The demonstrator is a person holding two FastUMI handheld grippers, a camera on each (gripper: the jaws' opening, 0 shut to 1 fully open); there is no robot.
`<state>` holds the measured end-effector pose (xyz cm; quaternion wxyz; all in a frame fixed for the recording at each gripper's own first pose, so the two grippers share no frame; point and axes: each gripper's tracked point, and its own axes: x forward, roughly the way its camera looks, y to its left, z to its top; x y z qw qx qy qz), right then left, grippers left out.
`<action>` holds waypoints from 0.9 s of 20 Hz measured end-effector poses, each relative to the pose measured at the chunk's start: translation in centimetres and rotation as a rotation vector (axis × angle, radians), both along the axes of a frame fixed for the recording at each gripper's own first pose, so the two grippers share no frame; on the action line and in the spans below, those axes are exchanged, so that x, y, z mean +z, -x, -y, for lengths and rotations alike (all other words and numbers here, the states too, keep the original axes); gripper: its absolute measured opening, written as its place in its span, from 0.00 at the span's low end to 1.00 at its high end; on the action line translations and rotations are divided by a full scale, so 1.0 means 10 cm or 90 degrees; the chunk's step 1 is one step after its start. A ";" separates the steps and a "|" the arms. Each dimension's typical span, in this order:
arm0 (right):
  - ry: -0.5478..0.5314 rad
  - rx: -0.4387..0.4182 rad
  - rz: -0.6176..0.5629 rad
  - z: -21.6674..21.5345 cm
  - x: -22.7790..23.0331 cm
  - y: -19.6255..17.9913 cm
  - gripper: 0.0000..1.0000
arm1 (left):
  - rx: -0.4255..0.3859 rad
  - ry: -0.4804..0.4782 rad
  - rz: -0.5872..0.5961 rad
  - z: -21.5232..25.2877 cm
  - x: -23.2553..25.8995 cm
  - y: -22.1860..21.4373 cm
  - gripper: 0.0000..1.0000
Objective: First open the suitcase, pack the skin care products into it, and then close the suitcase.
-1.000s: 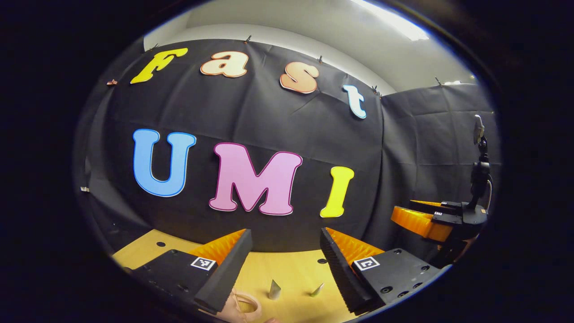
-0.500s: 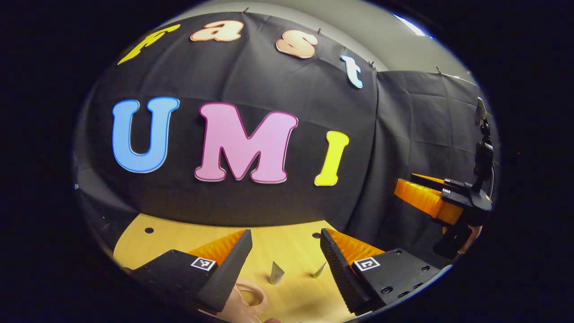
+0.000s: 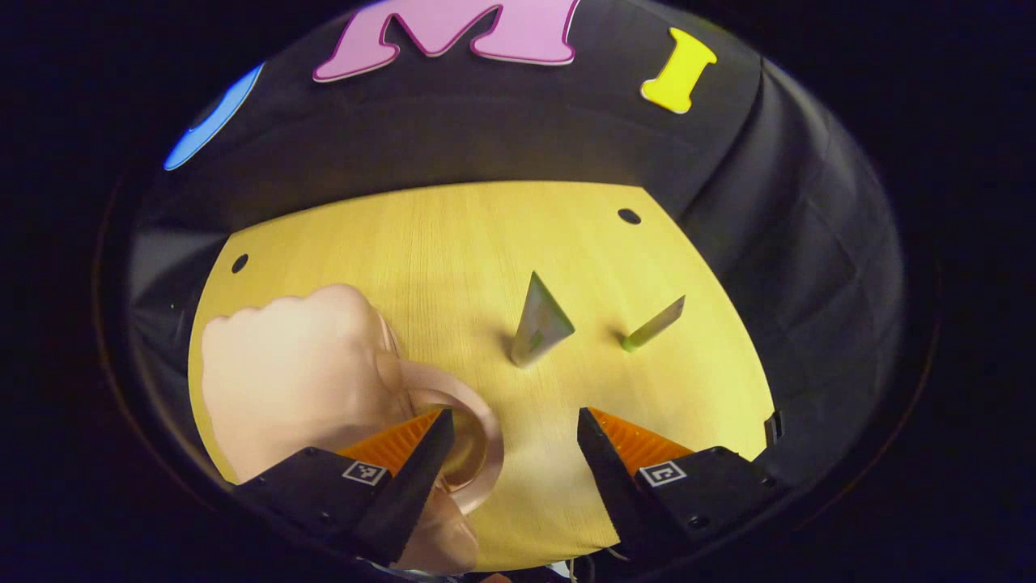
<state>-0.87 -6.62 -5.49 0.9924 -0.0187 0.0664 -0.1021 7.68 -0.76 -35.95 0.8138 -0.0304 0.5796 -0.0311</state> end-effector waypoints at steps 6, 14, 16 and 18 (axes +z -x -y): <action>-0.039 -0.078 -0.040 0.46 -0.18 0.32 0.96 | 0.071 0.012 -0.108 -0.05 -0.52 -0.03 0.92; -0.069 -0.112 -0.064 0.66 -0.33 0.37 0.96 | -0.007 -0.006 -0.067 -0.32 0.24 -0.06 0.19; -0.076 -0.094 -0.067 0.55 -0.34 0.24 0.96 | -0.036 -0.013 -0.015 -0.47 0.74 -0.09 0.16; -0.079 -0.066 -0.059 0.40 -0.30 0.06 0.96 | -0.033 -0.026 0.036 -0.74 1.20 -0.11 0.19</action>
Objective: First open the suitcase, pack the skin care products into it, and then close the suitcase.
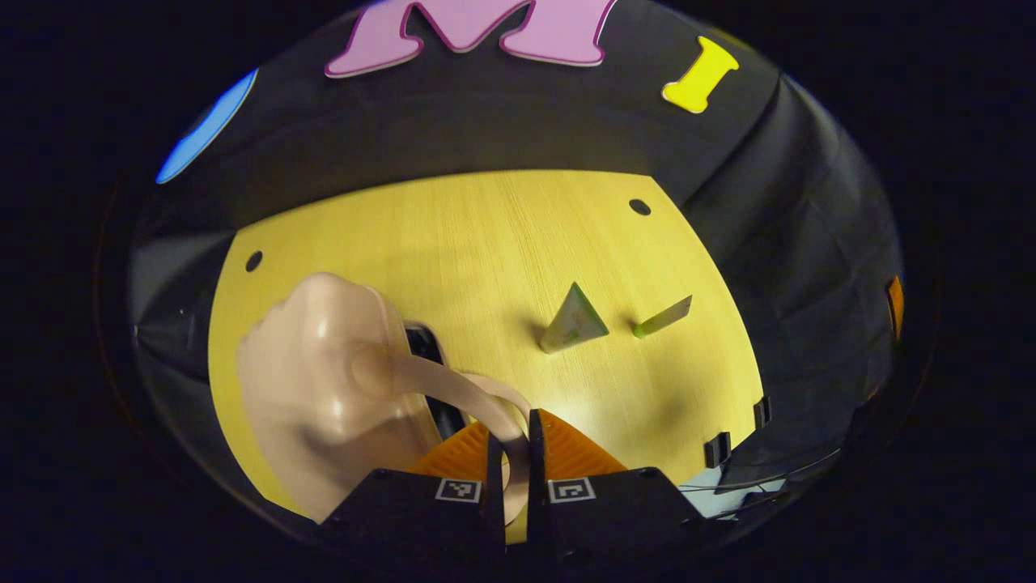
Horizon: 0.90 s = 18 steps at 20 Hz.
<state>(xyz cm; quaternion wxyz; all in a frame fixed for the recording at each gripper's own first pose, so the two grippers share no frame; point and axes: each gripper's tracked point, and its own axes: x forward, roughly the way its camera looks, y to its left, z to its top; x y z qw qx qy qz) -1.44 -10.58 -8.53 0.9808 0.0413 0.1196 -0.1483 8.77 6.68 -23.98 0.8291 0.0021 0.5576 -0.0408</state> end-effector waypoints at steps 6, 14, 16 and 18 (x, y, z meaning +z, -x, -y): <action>0.000 0.096 0.015 -0.64 0.04 -0.48 0.96 | 0.137 -0.025 0.106 -1.44 0.93 0.23 0.16; 0.008 0.169 0.001 -1.37 0.06 -0.71 0.97 | 0.361 -0.189 0.088 -4.26 0.87 1.13 0.09; 0.003 0.173 -0.014 -1.50 0.00 -0.72 0.97 | 0.392 -0.196 0.046 -4.76 0.41 1.32 0.09; -0.006 0.171 -0.035 -1.62 -0.09 -0.75 0.97 | 0.410 -0.189 0.020 -5.07 0.00 1.40 0.09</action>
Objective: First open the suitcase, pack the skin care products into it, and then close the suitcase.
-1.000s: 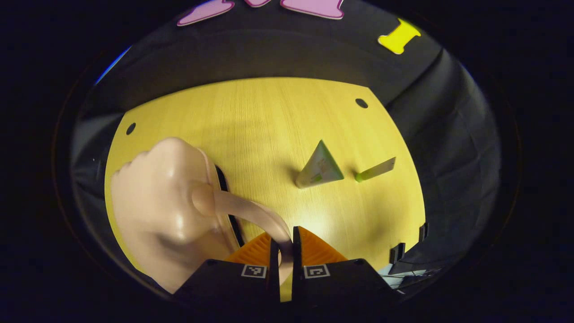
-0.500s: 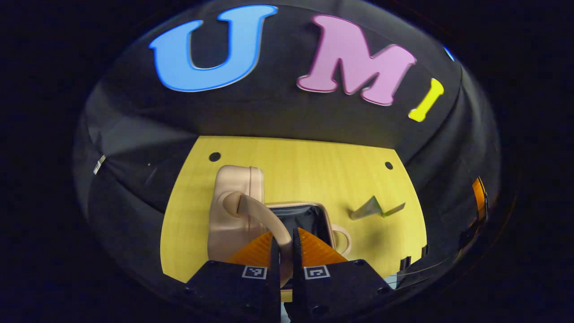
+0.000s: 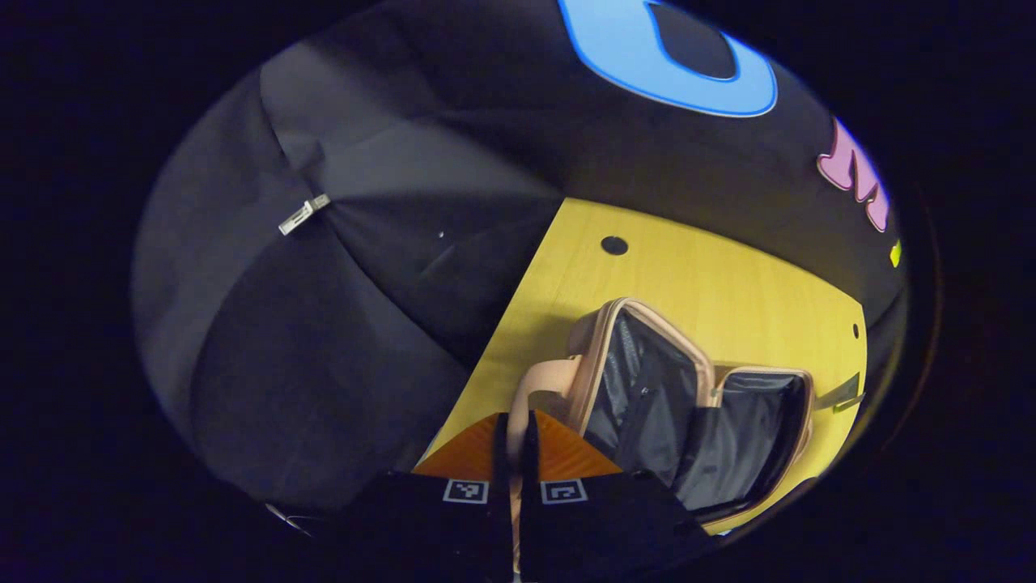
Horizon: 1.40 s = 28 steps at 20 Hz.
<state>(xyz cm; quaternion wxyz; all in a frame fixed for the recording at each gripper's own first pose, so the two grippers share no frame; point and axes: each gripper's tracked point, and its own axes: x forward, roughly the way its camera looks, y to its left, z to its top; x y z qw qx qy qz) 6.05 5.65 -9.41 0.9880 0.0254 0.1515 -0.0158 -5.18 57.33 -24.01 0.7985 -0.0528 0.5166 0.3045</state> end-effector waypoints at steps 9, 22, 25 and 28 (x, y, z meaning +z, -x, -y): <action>-0.033 -0.121 -0.064 0.12 -0.25 0.08 0.95 | -0.028 0.019 -0.040 -0.55 -1.03 0.01 0.14; 0.011 -0.136 -0.007 0.53 -0.24 0.00 0.96 | -0.230 -0.020 0.426 1.37 0.88 -1.00 0.96; -0.008 -0.104 0.010 0.59 -0.25 -0.19 0.96 | -0.364 0.046 0.466 2.66 1.28 -1.26 0.96; -0.018 -0.064 0.013 0.63 -0.35 -0.27 0.95 | -0.489 0.117 0.459 3.90 1.24 -1.35 0.96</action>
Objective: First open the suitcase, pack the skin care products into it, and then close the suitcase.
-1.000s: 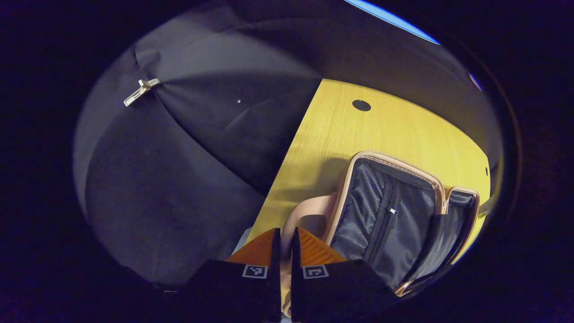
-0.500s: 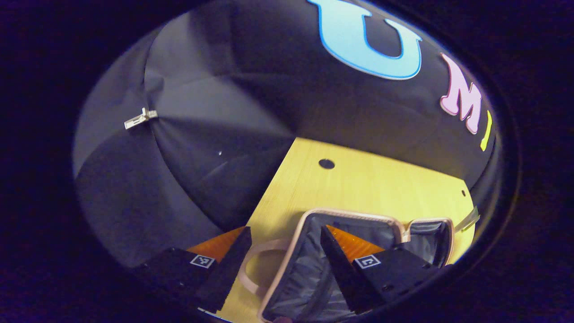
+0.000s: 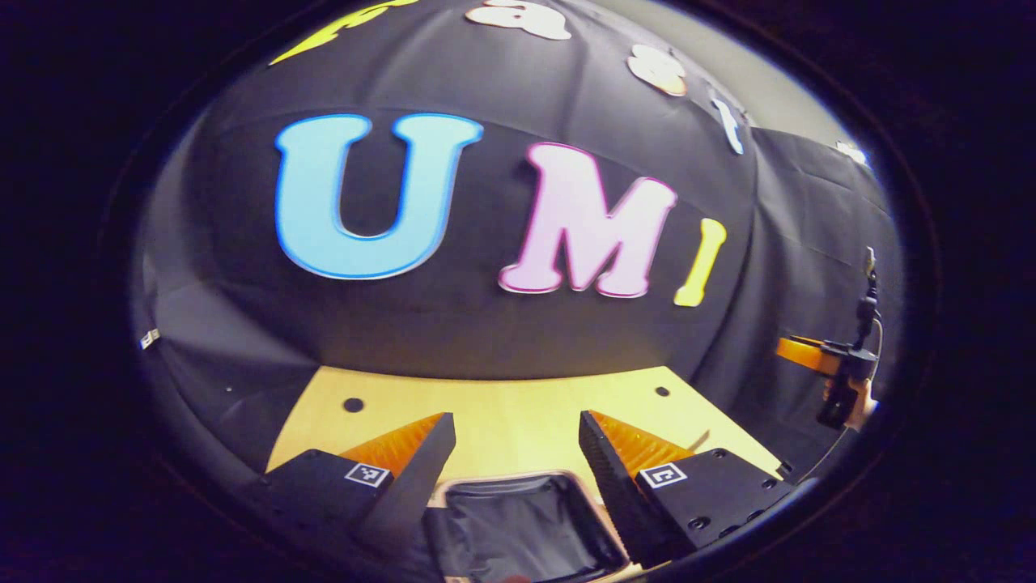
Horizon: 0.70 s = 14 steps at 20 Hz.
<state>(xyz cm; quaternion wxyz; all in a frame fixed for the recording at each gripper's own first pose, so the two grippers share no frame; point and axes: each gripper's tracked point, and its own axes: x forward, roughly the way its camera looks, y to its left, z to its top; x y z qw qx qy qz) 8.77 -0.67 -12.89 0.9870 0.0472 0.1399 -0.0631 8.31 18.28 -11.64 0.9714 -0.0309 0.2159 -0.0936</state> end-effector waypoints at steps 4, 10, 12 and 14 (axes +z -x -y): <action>0.021 0.058 -0.009 0.10 -0.20 -0.04 0.96 | -0.131 0.036 -0.096 1.33 -0.49 0.02 0.96; -0.028 0.114 -0.052 0.13 -0.72 0.01 0.96 | -0.159 -0.025 -0.264 1.77 -1.81 -0.24 0.96; -0.057 0.116 -0.070 0.15 -0.89 0.05 0.96 | -0.123 -0.030 -0.292 1.82 -2.19 -0.42 0.97; -0.068 0.120 -0.094 0.20 -1.12 0.09 0.96 | -0.084 -0.023 -0.309 1.86 -2.53 -0.64 0.97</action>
